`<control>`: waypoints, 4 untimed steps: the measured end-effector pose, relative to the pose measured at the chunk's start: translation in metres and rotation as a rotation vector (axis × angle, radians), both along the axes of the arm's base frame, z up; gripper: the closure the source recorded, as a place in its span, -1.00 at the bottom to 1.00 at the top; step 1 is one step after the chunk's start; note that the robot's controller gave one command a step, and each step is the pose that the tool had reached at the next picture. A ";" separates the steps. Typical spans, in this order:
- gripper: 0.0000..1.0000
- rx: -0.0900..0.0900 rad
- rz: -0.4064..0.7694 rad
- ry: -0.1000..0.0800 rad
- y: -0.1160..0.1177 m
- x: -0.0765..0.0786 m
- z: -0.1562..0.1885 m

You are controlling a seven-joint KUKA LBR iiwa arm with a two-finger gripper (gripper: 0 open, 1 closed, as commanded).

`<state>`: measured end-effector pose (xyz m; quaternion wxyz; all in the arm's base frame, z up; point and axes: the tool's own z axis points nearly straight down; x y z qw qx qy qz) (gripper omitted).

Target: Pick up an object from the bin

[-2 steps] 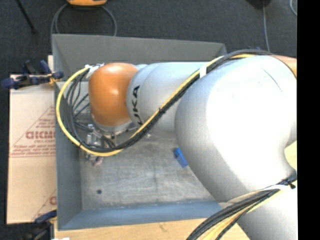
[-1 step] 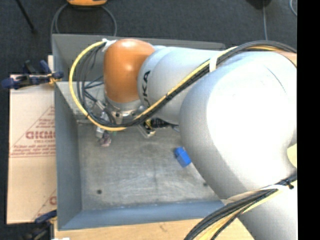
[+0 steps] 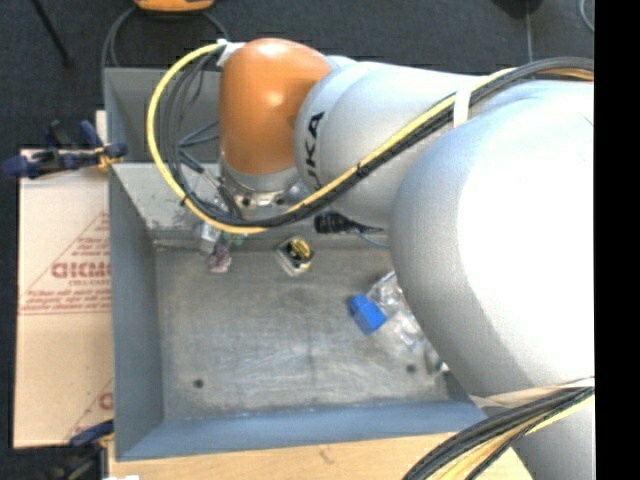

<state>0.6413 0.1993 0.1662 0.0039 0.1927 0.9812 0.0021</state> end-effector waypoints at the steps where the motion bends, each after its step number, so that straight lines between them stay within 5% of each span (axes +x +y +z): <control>1: 1.00 -0.007 0.042 0.001 -0.080 0.003 0.027; 2: 1.00 -0.003 0.034 0.001 -0.088 0.002 0.054; 3: 1.00 -0.006 0.451 0.001 -0.097 0.011 0.051; 4: 1.00 -0.006 0.497 0.010 -0.095 0.009 -0.023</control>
Offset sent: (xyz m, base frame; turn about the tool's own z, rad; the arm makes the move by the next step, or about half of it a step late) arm -0.0001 -0.0726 0.0243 -0.0480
